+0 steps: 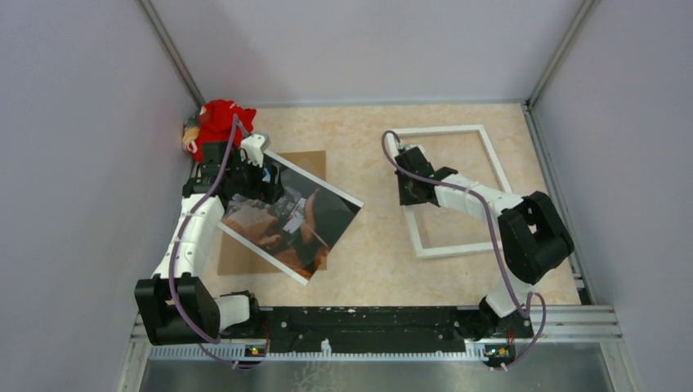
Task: Put the photo into the frame
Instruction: Turn over the photo frame at the center of the board.
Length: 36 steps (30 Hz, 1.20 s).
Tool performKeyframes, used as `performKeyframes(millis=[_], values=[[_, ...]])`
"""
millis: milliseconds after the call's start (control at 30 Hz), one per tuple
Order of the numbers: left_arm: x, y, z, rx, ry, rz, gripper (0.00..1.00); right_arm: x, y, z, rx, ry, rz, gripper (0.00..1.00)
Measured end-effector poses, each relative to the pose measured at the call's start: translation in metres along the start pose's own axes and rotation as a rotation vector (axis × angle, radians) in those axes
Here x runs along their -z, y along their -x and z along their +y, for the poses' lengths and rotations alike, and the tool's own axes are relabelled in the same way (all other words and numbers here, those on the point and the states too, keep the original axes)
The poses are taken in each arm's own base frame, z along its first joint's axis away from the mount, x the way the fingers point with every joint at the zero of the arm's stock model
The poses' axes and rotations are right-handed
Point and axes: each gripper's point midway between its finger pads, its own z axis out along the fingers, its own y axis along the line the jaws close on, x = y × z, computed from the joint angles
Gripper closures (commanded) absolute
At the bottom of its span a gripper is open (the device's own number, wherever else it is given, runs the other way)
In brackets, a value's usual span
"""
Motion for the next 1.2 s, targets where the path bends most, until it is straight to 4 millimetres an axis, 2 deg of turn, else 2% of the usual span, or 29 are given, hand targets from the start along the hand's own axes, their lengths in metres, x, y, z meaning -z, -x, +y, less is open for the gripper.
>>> performKeyframes(millis=[133, 233, 333, 367, 467, 733, 933, 1033, 1200], values=[[0.0, 0.0, -0.001, 0.006, -0.003, 0.0, 0.01, 0.028, 0.044, 0.045, -0.057, 0.125, -0.058, 1.0], [-0.001, -0.001, -0.002, 0.014, -0.01, 0.002, 0.01, 0.059, 0.076, 0.078, -0.119, 0.261, -0.103, 1.0], [-0.001, 0.0, -0.004, 0.029, -0.02, -0.001, 0.01, 0.093, 0.102, 0.102, -0.196, 0.386, -0.13, 1.0], [-0.001, 0.0, -0.005, 0.032, -0.025, -0.002, 0.01, 0.11, 0.115, 0.112, -0.236, 0.445, -0.143, 1.0], [0.0, 0.002, -0.01, 0.039, -0.049, -0.012, 0.01, 0.138, 0.132, 0.127, -0.305, 0.545, -0.152, 1.0], [0.01, 0.015, -0.029, 0.046, -0.111, -0.065, 0.01, 0.191, 0.151, 0.159, -0.487, 0.792, -0.109, 1.0], [0.017, 0.038, -0.04, 0.052, -0.151, -0.124, 0.01, 0.218, 0.165, 0.177, -0.583, 0.95, -0.081, 1.0], [0.018, 0.049, -0.043, 0.041, -0.159, -0.15, 0.01, 0.226, 0.17, 0.182, -0.624, 1.006, -0.069, 1.0], [0.017, 0.05, -0.05, 0.03, -0.172, -0.15, 0.01, 0.223, 0.173, 0.18, -0.675, 1.047, -0.064, 0.98]])
